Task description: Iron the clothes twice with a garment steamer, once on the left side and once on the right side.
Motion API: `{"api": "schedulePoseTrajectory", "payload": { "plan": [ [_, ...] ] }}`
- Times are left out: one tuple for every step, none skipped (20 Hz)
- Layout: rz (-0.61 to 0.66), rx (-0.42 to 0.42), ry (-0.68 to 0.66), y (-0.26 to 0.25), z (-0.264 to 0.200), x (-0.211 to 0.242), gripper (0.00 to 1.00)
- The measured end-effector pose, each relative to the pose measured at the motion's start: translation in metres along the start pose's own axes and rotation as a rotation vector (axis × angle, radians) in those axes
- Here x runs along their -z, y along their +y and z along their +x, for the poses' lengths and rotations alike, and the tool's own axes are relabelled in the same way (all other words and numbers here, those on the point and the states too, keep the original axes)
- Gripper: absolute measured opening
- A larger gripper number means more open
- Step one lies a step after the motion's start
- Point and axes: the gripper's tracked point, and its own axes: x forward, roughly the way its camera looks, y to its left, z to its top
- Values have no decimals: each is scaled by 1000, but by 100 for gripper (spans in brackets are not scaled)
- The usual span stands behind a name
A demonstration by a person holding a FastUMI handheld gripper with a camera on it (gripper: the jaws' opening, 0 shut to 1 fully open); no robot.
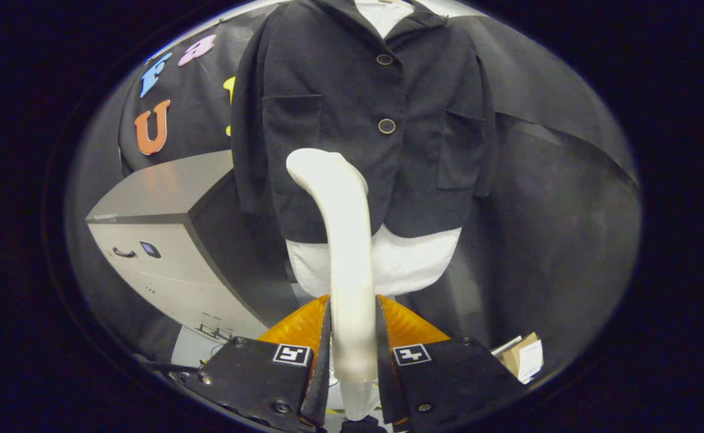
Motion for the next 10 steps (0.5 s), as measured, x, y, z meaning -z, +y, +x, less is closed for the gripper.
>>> {"api": "schedulePoseTrajectory", "payload": {
  "plan": [
    [8,-2,4,0,0,1,37],
    [13,-8,6,1,0,1,37],
    [22,-12,4,0,0,0,37],
    [29,-16,2,0,-1,0,37],
    [40,-19,-3,1,0,0,37],
    [53,-26,-3,1,-2,-1,37],
    [73,-35,-3,1,-4,-1,37],
    [97,-45,-2,0,-7,-3,37],
    [120,-51,-4,-3,-13,-5,37],
    [137,-52,-10,-6,-17,-8,37]
  ]
}}
